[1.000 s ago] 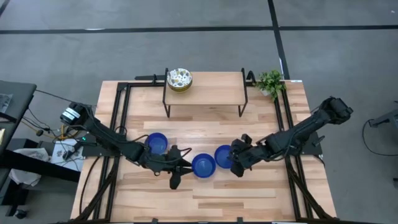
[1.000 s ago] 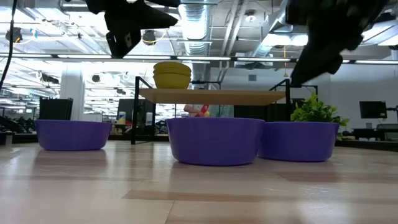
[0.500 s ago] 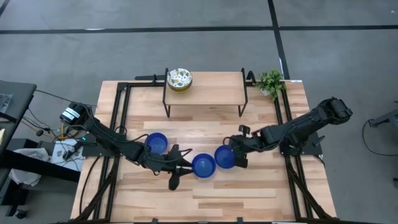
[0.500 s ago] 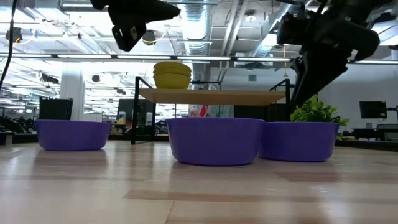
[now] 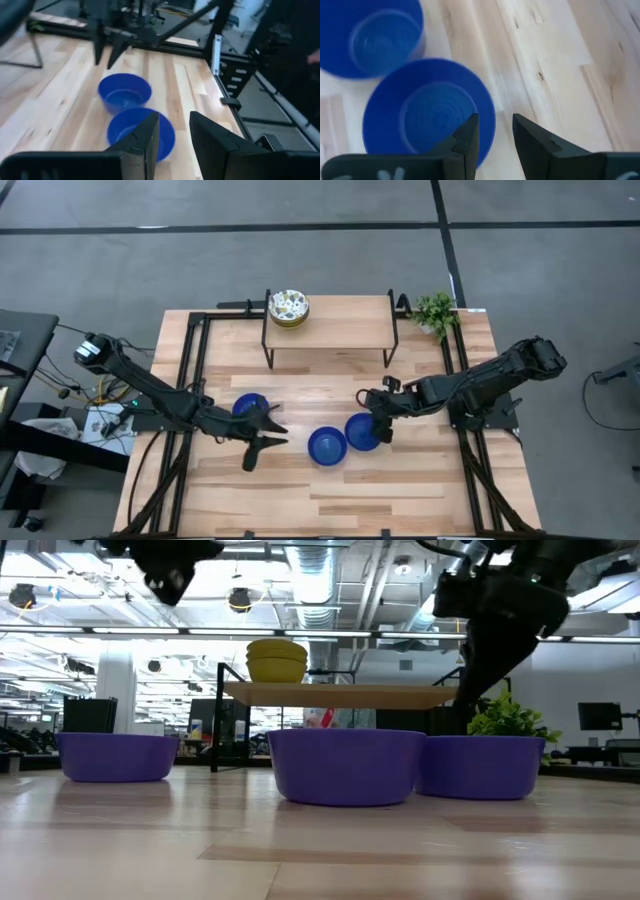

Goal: Pick & Place Mini bowls
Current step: Put the right blue bowl on the shelf

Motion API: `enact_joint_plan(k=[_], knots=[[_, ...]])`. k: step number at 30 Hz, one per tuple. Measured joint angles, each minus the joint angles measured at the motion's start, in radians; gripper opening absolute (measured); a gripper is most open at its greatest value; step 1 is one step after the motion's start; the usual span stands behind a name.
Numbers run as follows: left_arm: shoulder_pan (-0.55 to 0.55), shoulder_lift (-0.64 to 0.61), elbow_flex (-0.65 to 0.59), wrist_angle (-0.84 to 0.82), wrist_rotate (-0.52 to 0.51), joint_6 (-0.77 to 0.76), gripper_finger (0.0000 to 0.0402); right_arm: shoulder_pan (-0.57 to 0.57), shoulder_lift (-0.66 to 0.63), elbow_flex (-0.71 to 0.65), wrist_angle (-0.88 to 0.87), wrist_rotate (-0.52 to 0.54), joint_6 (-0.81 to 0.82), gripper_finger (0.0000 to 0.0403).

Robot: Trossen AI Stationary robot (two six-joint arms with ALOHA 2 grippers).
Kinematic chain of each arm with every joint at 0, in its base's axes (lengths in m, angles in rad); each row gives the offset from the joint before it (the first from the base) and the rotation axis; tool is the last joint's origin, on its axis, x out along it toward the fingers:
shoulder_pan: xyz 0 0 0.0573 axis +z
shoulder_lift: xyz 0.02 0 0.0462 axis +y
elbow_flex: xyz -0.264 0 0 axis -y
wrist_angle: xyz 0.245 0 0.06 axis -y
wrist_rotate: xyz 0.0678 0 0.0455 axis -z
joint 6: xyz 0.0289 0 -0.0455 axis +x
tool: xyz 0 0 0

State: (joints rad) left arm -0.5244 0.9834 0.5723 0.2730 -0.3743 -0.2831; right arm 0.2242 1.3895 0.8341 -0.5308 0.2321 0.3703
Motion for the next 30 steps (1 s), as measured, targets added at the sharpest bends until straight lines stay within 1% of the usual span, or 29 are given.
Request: enact_joint_plan(k=[4, 7, 10, 13, 19, 24, 30], knots=[[0.001, -0.059, -0.077, -0.004, 0.001, -0.050, 0.0108, 0.000, 0.018, 0.001, 0.038, -0.001, 0.073, 0.0108], [0.001, -0.075, -0.112, 0.001, 0.000, -0.071, 0.0108, 0.004, 0.059, 0.002, 0.052, -0.002, 0.077, 0.0108], [-0.001, -0.074, -0.130, 0.000, 0.001, -0.073, 0.0108, 0.003, 0.115, 0.000, 0.046, -0.007, 0.106, 0.0108], [0.000, -0.073, -0.143, 0.007, 0.001, -0.090, 0.0108, 0.003, 0.170, 0.000, 0.044, -0.041, 0.130, 0.0108], [-0.001, -0.072, -0.159, 0.007, 0.001, -0.119, 0.0108, 0.003, 0.242, 0.000, 0.045, -0.084, 0.195, 0.0108], [0.000, -0.073, -0.161, 0.011, 0.001, -0.141, 0.0108, 0.004, 0.253, 0.001, 0.054, -0.130, 0.226, 0.0108], [0.000, -0.073, -0.161, 0.016, 0.001, -0.152, 0.0108, 0.004, 0.213, 0.015, 0.052, -0.131, 0.232, 0.0108]])
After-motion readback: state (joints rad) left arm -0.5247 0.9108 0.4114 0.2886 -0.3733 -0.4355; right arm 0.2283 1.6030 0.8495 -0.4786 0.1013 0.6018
